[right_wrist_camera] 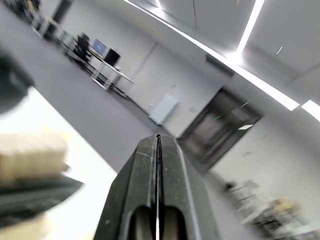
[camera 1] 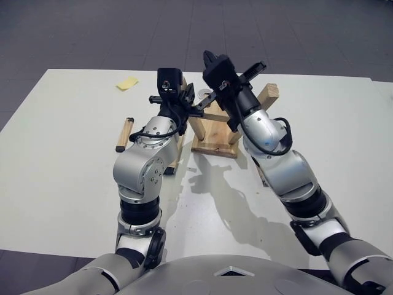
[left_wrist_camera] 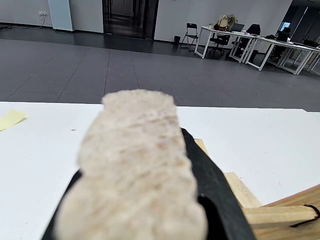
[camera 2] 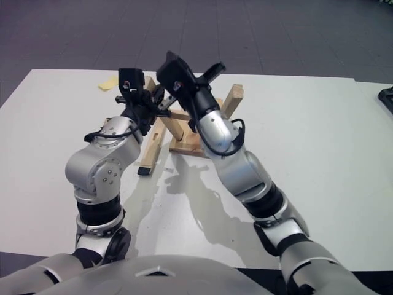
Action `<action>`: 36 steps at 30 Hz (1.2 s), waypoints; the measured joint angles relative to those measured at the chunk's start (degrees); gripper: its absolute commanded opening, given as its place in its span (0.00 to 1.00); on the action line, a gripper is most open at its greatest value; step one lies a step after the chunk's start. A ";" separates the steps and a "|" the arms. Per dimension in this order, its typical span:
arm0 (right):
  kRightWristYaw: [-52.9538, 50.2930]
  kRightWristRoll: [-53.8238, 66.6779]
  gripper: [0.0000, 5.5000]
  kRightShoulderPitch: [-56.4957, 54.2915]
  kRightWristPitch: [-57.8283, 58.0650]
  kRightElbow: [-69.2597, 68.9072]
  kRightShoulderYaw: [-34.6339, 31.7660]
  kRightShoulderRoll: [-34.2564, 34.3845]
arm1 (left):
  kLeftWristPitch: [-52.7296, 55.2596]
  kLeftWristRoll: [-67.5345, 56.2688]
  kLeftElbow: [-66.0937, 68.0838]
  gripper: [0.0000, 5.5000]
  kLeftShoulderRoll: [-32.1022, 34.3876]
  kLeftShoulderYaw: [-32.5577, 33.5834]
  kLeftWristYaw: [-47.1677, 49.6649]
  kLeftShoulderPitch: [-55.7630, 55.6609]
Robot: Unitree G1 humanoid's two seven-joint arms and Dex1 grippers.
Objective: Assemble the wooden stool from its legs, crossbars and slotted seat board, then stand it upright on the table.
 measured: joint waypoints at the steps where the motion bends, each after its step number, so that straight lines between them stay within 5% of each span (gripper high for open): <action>1: 0.04 -3.70 0.00 0.06 -1.43 0.82 1.78 -1.96 | 0.00 0.05 0.02 0.19 -0.01 -0.01 0.00 0.04; 6: 0.94 -16.97 0.00 2.34 -6.13 2.31 4.62 -6.49 | 0.00 0.39 0.07 0.19 -0.18 -0.06 0.00 0.13; 18: 12.90 -26.58 0.00 7.79 -10.16 11.96 7.19 -5.84 | 0.00 1.01 0.44 0.19 -0.21 -0.11 -0.38 0.19; 29: 1.73 -29.31 0.00 7.35 -14.82 9.14 -3.01 2.25 | 0.00 1.50 1.29 0.19 -0.61 -0.05 -0.39 0.28; 36: 19.18 -20.50 0.00 13.13 -7.02 12.00 -2.04 6.36 | -0.05 1.91 1.21 0.19 -0.67 0.00 -0.55 0.61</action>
